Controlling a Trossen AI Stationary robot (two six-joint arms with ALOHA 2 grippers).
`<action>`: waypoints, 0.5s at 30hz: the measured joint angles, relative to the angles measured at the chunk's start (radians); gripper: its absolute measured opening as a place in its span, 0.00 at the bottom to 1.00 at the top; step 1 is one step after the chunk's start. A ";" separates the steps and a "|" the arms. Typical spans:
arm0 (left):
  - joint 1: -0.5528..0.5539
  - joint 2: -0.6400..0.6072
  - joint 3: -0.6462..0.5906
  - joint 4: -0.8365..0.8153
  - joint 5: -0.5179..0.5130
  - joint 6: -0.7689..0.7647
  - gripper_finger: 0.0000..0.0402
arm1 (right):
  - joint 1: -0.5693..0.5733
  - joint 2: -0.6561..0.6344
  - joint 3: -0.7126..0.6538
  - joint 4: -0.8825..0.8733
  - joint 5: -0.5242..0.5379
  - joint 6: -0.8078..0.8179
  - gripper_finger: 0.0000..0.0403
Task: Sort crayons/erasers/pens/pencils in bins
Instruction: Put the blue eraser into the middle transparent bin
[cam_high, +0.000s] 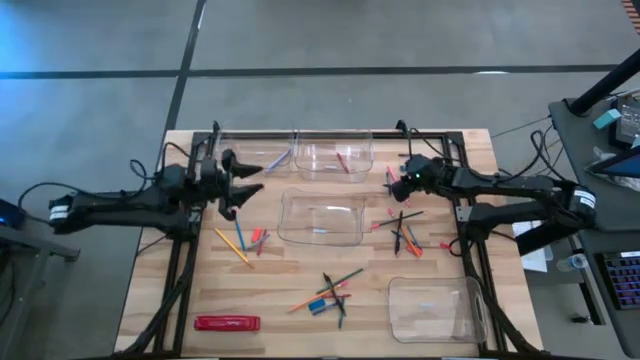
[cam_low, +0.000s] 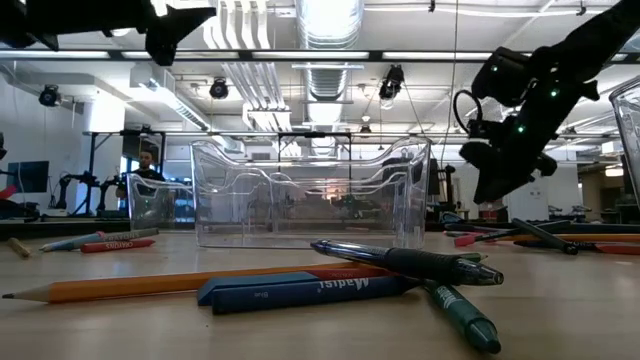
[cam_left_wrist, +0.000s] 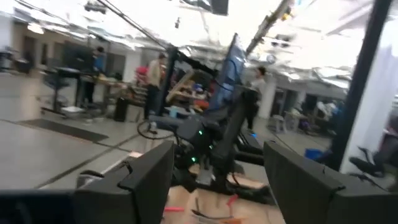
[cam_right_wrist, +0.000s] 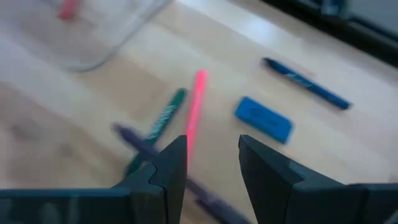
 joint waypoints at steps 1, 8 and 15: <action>-0.005 -0.001 -0.008 0.025 -0.017 0.002 0.58 | -0.009 0.013 0.006 0.001 0.008 0.000 0.34; -0.005 -0.007 -0.061 0.055 -0.052 0.003 0.58 | -0.085 0.148 0.069 0.005 -0.002 0.007 0.34; -0.005 -0.022 -0.059 0.054 -0.056 0.022 0.58 | -0.141 0.309 0.138 0.003 -0.005 0.004 0.34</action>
